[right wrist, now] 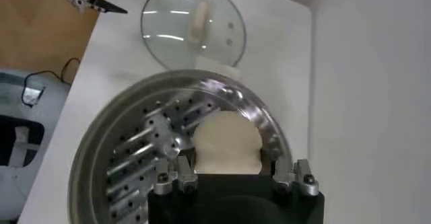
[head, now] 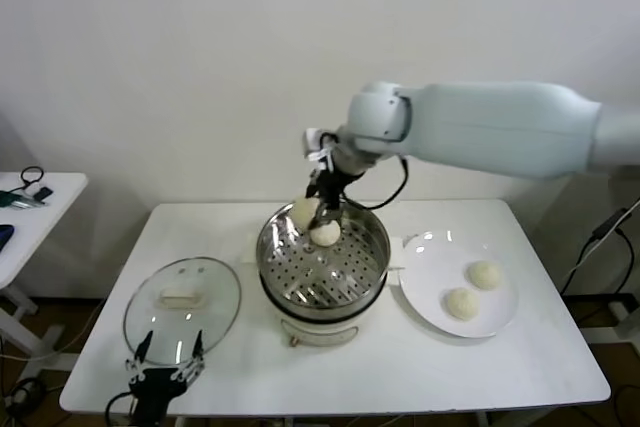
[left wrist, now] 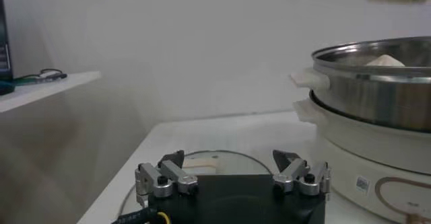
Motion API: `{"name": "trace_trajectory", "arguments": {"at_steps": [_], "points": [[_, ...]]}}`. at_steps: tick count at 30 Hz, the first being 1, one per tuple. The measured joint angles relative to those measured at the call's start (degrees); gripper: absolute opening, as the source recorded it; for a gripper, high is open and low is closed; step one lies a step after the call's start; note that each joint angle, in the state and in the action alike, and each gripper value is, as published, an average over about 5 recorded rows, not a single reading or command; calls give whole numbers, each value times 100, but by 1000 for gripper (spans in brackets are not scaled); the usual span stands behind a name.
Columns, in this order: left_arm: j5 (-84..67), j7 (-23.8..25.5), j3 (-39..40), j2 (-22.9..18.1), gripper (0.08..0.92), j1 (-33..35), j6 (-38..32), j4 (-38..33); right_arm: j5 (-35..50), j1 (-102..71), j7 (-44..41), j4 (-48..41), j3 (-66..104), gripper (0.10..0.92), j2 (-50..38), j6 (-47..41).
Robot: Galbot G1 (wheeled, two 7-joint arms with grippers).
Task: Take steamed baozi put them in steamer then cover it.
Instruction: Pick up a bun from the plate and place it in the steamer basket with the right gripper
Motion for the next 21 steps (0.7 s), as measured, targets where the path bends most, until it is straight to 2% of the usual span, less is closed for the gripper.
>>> {"name": "trace_trajectory", "arguments": {"at_steps": [14,17,21], "points": [[-5,-33,-4,-29,823,57,-38,-36,-398,-985,457,-544,38,637,570,-327],[-5,-34,-4,-29,823,67,-41,-40,-437,-1079,508,-600,53,667,615,-358],[-4,-34,-3,-29,823,73,-39,-64,-487,-1116,526,-613,68,768,631,-363]]}}
